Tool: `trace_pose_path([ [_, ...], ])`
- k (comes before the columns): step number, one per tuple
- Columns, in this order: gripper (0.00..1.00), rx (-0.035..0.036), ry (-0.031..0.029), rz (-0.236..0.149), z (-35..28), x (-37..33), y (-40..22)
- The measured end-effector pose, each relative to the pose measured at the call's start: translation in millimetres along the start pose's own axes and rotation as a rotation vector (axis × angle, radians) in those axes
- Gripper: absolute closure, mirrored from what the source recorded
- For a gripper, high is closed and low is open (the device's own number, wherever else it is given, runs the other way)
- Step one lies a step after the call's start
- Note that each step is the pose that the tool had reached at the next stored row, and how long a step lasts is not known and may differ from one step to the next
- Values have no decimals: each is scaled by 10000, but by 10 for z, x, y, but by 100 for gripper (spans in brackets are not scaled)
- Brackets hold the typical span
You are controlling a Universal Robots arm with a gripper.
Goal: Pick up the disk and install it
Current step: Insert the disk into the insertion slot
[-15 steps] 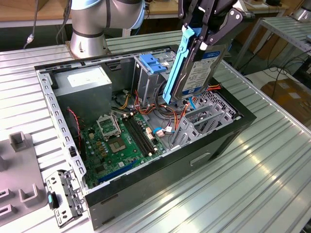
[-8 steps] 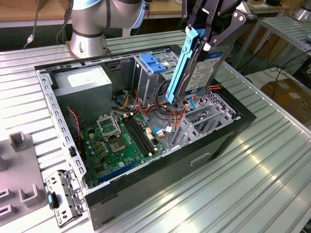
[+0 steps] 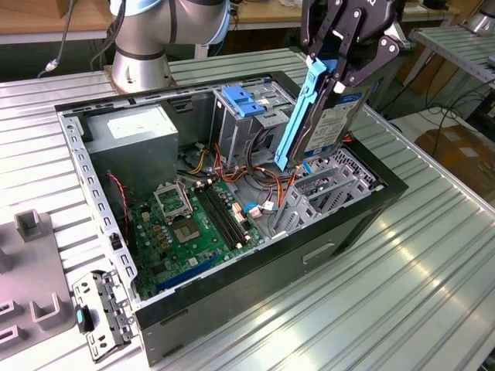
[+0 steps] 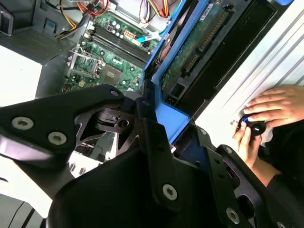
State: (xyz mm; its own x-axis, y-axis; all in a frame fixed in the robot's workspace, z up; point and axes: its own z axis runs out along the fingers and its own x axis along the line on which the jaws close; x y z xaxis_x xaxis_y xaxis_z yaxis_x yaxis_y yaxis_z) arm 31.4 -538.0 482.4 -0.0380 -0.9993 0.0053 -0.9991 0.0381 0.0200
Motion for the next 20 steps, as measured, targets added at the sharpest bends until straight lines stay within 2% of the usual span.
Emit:
trace_pose_path([
  [5, 63, 23, 23, 0, 86, 73, -105],
  [6, 63, 23, 42, 2, 98, 77, -166],
  [9, 63, 24, 70, 0, 129, 79, -287],
  [15, 63, 25, 85, 2, 216, 176, -327],
  [20, 63, 25, 85, 2, 270, 191, -329],
])
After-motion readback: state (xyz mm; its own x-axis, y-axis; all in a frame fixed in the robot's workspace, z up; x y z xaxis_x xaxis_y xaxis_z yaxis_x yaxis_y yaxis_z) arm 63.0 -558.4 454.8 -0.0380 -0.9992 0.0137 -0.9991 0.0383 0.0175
